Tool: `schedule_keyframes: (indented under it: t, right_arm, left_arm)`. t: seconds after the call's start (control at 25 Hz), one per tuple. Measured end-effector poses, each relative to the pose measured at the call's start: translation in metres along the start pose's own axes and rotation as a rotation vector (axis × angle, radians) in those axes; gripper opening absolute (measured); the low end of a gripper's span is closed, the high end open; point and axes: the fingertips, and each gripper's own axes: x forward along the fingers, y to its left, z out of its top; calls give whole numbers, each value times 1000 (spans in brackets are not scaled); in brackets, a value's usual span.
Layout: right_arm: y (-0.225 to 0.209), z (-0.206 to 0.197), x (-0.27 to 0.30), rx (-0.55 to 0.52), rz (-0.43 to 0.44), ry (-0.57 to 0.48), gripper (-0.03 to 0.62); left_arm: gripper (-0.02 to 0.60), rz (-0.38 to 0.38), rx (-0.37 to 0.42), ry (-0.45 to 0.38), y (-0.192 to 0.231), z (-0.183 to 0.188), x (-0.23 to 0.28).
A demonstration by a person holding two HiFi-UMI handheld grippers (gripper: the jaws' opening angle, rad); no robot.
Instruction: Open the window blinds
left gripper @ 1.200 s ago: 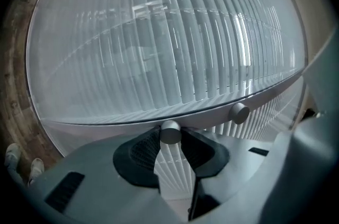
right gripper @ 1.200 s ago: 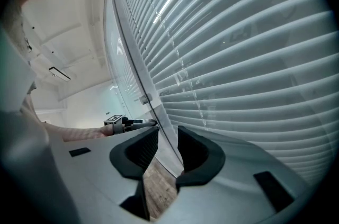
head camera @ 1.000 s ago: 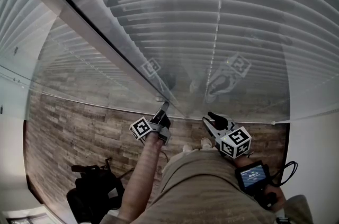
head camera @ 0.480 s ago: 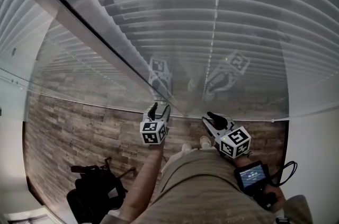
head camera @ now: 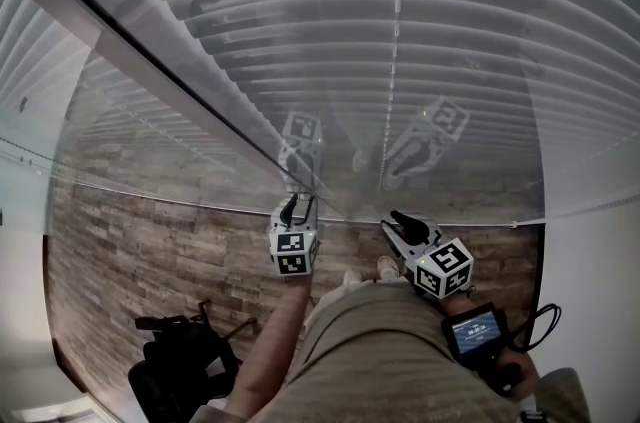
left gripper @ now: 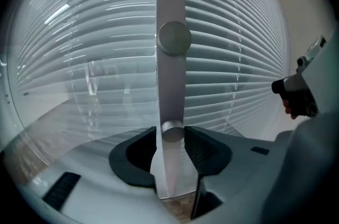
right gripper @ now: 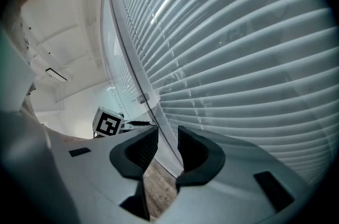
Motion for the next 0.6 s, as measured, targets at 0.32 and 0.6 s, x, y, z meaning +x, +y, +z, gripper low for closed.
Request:
schedule_keyframes:
  t: [0.32, 0.6]
  right_arm:
    - [-3, 0, 1, 3, -3, 0, 120]
    - [-2, 0, 3, 2, 2, 5, 120]
  left_arm:
    - [145, -18, -37, -17, -3, 1, 1]
    - [143, -60, -120, -21, -2, -1, 1]
